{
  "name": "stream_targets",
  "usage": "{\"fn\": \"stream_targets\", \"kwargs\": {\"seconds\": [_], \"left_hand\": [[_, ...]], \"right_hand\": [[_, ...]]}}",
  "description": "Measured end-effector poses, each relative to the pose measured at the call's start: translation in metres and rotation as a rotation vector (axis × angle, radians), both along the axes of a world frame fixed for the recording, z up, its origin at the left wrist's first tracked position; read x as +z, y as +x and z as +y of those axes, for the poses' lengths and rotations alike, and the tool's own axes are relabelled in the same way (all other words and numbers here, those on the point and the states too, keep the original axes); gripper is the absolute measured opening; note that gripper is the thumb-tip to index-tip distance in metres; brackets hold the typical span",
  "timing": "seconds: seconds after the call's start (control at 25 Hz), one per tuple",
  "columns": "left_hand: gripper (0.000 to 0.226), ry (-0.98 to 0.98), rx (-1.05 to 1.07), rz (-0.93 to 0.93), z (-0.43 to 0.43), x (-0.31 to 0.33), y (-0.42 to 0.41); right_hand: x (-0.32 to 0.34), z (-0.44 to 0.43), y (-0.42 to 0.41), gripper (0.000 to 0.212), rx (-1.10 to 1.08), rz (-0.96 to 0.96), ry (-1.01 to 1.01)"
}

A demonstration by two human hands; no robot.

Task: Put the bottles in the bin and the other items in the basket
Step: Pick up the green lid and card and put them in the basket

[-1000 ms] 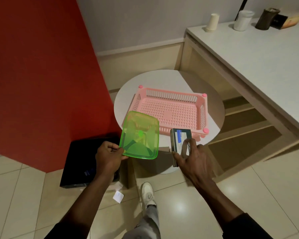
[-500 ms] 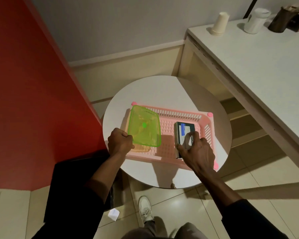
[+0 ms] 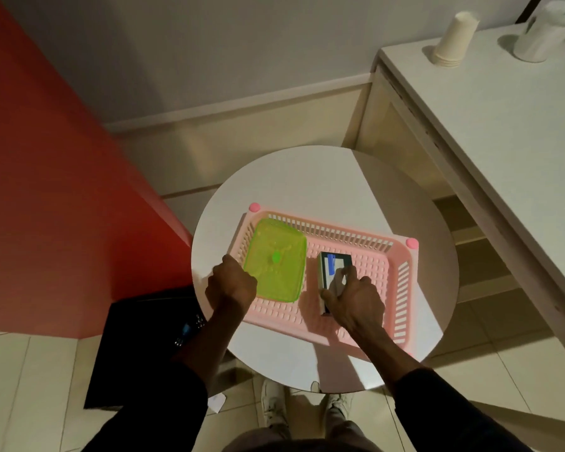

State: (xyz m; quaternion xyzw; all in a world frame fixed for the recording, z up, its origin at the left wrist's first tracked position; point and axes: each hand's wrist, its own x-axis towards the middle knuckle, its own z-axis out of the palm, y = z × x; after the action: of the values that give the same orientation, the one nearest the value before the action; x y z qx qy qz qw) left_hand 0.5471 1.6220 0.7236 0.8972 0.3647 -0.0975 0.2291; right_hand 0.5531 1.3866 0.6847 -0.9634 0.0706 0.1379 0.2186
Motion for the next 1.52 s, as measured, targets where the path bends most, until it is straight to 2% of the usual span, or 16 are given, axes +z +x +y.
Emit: {"fn": "stream_targets", "kwargs": {"seconds": [0.12, 0.2, 0.32, 0.4, 0.52, 0.64, 0.76, 1.08, 1.4, 1.52], "left_hand": [[0.031, 0.226, -0.201, -0.047, -0.025, -0.006, -0.001], [0.043, 0.205, -0.432, -0.079, -0.037, -0.013, -0.004], [0.061, 0.202, -0.741, 0.054, -0.052, -0.038, 0.01], [0.072, 0.272, -0.846, 0.16, -0.053, -0.054, 0.015], [0.084, 0.317, -0.88, 0.262, -0.043, -0.072, 0.024], [0.086, 0.279, -0.885, 0.26, -0.025, -0.079, 0.028], [0.089, 0.241, -0.926, 0.249, -0.009, -0.083, 0.03], [0.097, 0.283, -1.023, 0.238, -0.002, -0.086, 0.033], [0.097, 0.207, -0.976, 0.21, -0.002, -0.087, 0.025], [0.095, 0.19, -0.963, 0.191, -0.005, -0.086, 0.027]], "right_hand": [[-0.014, 0.003, 0.016, 0.07, 0.034, 0.033, 0.006], [-0.017, 0.009, 0.019, 0.071, 0.02, 0.03, 0.015], [-0.025, 0.009, 0.03, 0.074, 0.008, 0.056, 0.002], [-0.027, 0.01, 0.031, 0.073, 0.009, 0.046, -0.035], [-0.035, 0.01, 0.038, 0.062, 0.021, 0.003, -0.019], [-0.042, 0.01, 0.043, 0.055, 0.069, 0.041, 0.105], [-0.047, 0.016, 0.045, 0.057, 0.104, 0.04, 0.125], [-0.051, 0.015, 0.052, 0.061, 0.165, 0.049, 0.087], [-0.051, 0.024, 0.059, 0.06, 0.2, 0.058, 0.051], [-0.049, 0.018, 0.057, 0.066, 0.208, 0.055, 0.038]]}}
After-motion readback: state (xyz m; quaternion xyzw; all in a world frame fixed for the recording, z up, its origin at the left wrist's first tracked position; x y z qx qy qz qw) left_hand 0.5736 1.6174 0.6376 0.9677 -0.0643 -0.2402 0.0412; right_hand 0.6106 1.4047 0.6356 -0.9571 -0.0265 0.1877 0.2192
